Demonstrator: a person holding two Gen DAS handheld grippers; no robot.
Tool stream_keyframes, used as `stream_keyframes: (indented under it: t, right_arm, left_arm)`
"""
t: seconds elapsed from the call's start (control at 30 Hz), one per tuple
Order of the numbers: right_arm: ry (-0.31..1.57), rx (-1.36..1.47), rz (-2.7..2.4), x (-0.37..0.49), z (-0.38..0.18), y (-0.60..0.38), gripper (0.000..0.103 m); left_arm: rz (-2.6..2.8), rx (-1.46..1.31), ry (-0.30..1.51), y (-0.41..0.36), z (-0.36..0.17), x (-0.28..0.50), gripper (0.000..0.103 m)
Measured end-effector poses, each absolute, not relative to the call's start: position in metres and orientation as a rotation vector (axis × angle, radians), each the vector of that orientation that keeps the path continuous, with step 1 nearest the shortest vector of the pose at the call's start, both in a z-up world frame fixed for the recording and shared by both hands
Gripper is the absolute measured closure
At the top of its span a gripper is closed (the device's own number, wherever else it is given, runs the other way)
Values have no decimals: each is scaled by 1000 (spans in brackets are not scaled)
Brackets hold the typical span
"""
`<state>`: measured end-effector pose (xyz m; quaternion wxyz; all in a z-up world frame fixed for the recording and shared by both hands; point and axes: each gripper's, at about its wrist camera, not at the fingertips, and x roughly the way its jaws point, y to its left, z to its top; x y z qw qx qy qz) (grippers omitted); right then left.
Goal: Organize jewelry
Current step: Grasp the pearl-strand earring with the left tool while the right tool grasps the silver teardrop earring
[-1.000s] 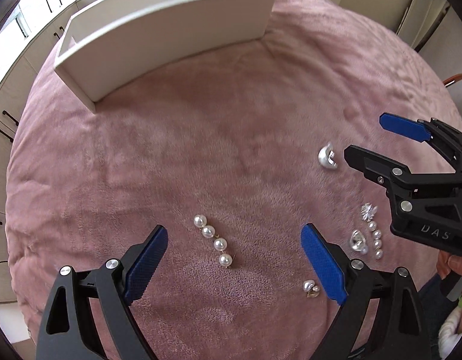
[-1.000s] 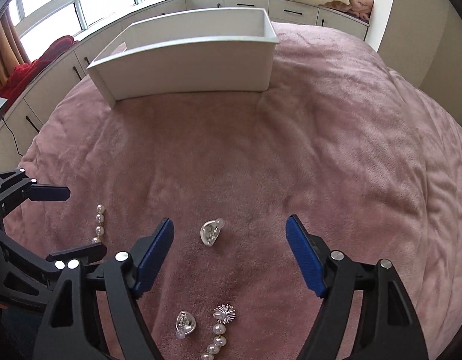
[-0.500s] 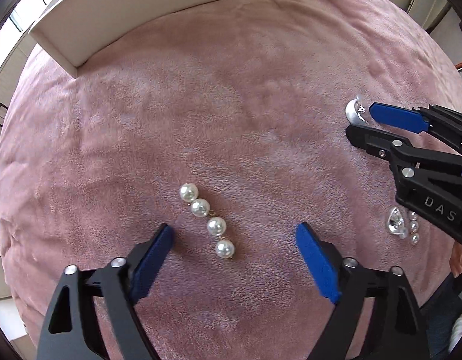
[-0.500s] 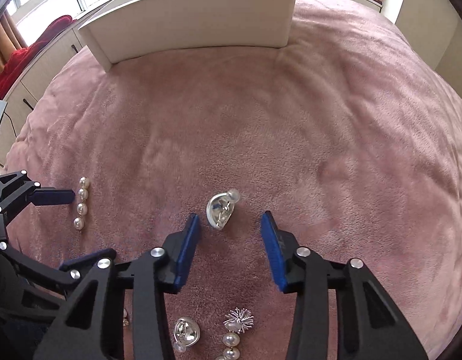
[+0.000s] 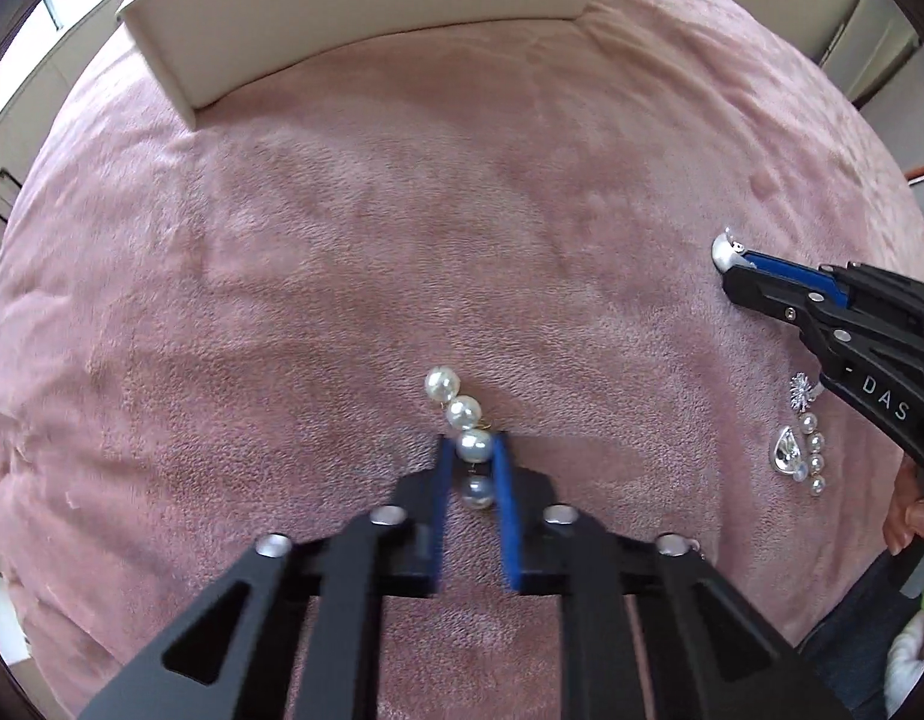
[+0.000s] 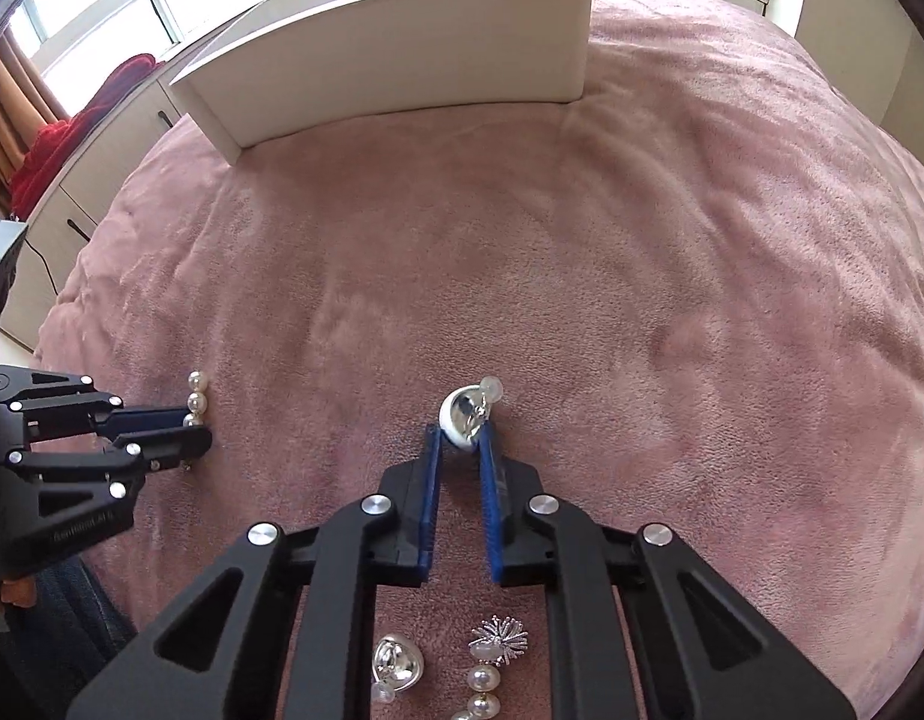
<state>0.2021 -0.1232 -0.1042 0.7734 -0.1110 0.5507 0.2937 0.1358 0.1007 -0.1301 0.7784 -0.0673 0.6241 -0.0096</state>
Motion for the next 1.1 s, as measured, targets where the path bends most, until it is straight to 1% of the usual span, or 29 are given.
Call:
stream_keyframes:
  t: [0.07, 0.33, 0.43, 0.47, 0.63, 0.77, 0.83, 0.87, 0.93, 1.0, 1.07, 1.1]
  right_arm:
    - [1184, -234, 644, 202, -100, -123, 96]
    - [1155, -224, 642, 204, -83, -126, 96]
    - [1158, -200, 644, 206, -83, -129, 98]
    - [1155, -196, 644, 206, -81, -129, 99]
    - [1113, -186, 654, 209, -63, -127, 99]
    - [1079, -198, 660, 213, -50, -121, 99]
    - [1091, -207, 663, 215, -51, -118, 99]
    - [1100, -223, 656, 215, -55, -117, 96]
    - [1121, -263, 641, 214, -64, -112, 95]
    - [1153, -286, 628, 212, -77, -109, 89]
    - [1178, -313, 621, 209, -90, -107, 55]
    - [1176, -326, 616, 207, -95, -105, 53]
  left_arm:
    - [-27, -169, 1341, 112, -127, 132, 87]
    - [-28, -164, 1276, 134, -96, 129, 87]
    - [-27, -174, 1257, 137, -83, 131, 87]
    - [-29, -180, 1249, 125, -84, 130, 87]
    - [-34, -172, 1189, 119, -58, 122, 87]
    - [-34, -159, 1144, 119, -39, 130, 87]
    - [-36, -162, 1136, 120, -35, 133, 87]
    - [-35, -163, 1134, 121, -34, 134, 87]
    - [-39, -166, 1140, 109, -42, 145, 87]
    - [-41, -167, 1152, 107, -47, 147, 87]
    - [-45, -175, 1173, 103, -59, 149, 87]
    - [-46, -184, 1187, 102, -64, 150, 87]
